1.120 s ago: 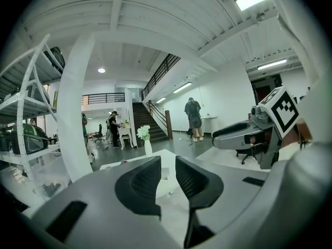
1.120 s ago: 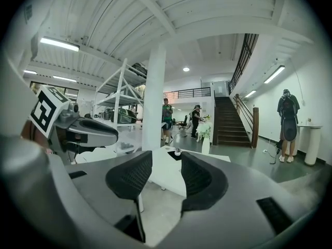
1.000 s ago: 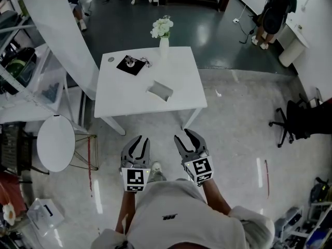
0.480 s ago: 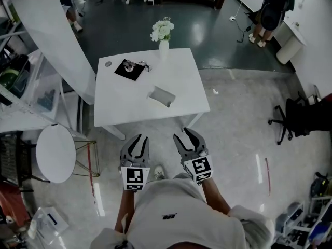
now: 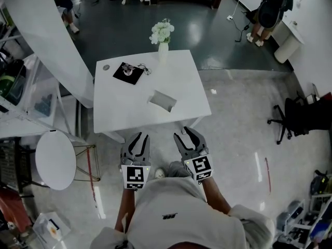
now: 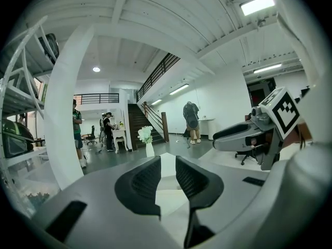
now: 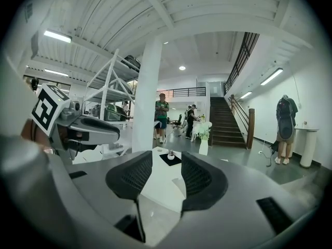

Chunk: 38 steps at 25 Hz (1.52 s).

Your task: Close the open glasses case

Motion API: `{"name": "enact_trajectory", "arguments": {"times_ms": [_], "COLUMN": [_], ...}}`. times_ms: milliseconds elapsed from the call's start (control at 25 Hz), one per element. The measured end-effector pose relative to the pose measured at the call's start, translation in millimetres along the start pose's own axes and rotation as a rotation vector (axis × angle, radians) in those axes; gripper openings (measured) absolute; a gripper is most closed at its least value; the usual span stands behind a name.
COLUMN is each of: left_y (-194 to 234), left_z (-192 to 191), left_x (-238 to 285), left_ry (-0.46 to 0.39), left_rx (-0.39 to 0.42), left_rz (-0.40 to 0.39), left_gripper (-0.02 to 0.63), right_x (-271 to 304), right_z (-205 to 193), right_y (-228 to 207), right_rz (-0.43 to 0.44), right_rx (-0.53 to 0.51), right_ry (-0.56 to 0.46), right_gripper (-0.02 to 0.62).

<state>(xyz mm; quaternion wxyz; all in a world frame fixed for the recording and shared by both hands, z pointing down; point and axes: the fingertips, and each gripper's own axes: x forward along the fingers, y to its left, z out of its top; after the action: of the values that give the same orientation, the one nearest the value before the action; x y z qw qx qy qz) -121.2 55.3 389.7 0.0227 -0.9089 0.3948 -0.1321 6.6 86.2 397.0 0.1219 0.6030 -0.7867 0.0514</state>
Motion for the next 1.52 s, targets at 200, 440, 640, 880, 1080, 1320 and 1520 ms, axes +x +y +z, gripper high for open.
{"name": "enact_trajectory", "arguments": {"times_ms": [200, 440, 640, 880, 1080, 1320, 1520], "left_y": [10.6, 19.4, 26.9, 38.5, 44.8, 51.3, 55.6], "left_z": [-0.6, 2.2, 2.4, 6.0, 13.2, 16.3, 14.1], "left_x": [13.5, 34.0, 55.9, 98.6, 132.5, 172.7, 200.2], "left_ry": [-0.003, -0.007, -0.005, -0.008, 0.002, 0.029, 0.057], "left_rx": [0.002, 0.003, 0.0, -0.013, -0.028, -0.04, -0.051], "left_rz": [-0.005, -0.005, 0.0, 0.011, 0.021, 0.038, 0.063], "left_gripper": [0.103, 0.103, 0.103, 0.103, 0.103, 0.103, 0.103], "right_x": [17.7, 36.7, 55.4, 89.1, 114.5, 147.2, 171.2], "right_z": [0.6, 2.6, 2.1, 3.8, 10.6, 11.8, 8.8], "right_y": [-3.9, -15.7, -28.9, -58.5, -81.8, -112.3, -134.9], "right_rz": [-0.001, 0.005, 0.014, 0.027, 0.054, 0.09, 0.123], "right_rx": [-0.001, -0.002, 0.001, 0.0, 0.0, 0.004, 0.013], "right_ry": [0.0, -0.002, 0.001, 0.006, 0.014, 0.03, 0.042], "right_gripper": [0.178, 0.178, 0.178, 0.178, 0.176, 0.173, 0.169]}}
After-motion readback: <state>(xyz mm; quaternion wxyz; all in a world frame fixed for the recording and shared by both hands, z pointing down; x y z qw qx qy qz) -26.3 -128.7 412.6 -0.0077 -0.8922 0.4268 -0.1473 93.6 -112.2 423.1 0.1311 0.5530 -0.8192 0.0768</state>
